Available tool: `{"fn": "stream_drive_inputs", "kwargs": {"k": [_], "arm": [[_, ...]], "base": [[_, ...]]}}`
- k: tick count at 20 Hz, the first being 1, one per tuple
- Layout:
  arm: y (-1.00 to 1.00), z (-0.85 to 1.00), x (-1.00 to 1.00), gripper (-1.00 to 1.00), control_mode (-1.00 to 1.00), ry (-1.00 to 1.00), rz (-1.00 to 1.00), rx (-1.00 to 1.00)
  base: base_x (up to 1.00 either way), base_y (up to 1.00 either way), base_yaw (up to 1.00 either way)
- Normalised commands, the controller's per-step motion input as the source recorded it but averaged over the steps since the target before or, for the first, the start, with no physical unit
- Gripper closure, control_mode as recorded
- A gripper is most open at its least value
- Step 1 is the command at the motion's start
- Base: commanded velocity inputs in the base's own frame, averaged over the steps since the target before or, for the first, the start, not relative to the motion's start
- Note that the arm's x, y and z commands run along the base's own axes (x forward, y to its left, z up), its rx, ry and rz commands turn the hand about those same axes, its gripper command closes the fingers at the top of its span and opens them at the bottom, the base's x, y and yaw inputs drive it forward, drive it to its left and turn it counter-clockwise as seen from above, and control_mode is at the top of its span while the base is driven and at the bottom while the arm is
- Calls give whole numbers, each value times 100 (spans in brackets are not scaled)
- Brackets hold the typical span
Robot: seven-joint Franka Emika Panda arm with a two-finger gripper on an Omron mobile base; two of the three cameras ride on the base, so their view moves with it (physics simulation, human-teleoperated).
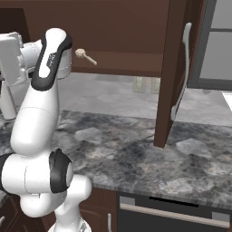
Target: Open the cabinet. Pick the dish brush and place it next to the sink. Then close the cabinet.
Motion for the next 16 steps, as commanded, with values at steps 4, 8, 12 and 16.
{"fn": "stream_drive_inputs", "kwargs": {"k": [4,8,12,16], "arm": [[-52,0,-8,-100,-100,-4,0,0],[-55,4,-2,-100,-100,-5,0,0],[-43,17,-4,-100,-100,-6,0,0],[-40,20,-4,-100,-100,-7,0,0]], "base": [[0,0,0],[0,0,0],[0,0,0],[0,0,0]]}}
